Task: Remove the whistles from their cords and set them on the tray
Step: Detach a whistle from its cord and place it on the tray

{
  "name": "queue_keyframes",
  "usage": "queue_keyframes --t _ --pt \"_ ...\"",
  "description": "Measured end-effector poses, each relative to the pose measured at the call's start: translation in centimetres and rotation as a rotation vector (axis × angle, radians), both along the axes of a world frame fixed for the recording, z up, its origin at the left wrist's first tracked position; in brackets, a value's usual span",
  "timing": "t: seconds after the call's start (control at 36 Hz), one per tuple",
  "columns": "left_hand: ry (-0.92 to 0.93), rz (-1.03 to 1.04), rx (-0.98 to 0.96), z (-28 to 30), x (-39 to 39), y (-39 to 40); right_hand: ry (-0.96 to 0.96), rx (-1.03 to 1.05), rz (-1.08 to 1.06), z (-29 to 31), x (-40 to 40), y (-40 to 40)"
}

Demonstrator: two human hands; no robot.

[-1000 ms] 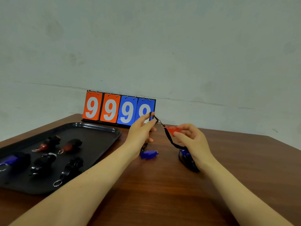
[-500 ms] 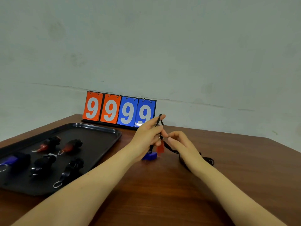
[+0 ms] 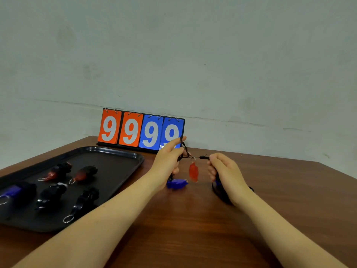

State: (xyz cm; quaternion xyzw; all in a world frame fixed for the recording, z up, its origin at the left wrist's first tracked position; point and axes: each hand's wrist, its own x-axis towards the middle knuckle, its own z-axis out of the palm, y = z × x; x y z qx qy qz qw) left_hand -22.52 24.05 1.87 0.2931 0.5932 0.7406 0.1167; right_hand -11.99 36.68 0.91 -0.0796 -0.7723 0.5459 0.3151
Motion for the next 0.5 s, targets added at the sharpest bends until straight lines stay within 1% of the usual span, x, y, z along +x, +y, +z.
queue_keyframes --t 0.11,0.22,0.31,0.36,0.44,0.5 --pt "0.045 0.016 -0.099 0.0 0.0 0.2 0.065 -0.101 0.018 0.1 0.0 0.1" --pt "0.193 -0.002 -0.203 0.0 0.9 0.1 0.130 -0.220 0.054 0.6 0.2 0.2" --pt "0.253 -0.039 -0.233 -0.1 1.2 0.2 0.165 -0.248 0.087 0.8 0.4 0.3" --pt "0.282 -0.060 -0.294 -0.2 1.3 0.2 0.190 -0.256 0.091 0.9 0.4 0.4" --pt "0.313 -0.086 -0.324 -0.3 1.7 0.1 0.197 -0.246 0.015 1.0 0.3 0.6" --pt "0.245 -0.134 -0.273 -0.2 1.7 0.1 0.174 -0.191 -0.082 0.9 0.3 1.0"
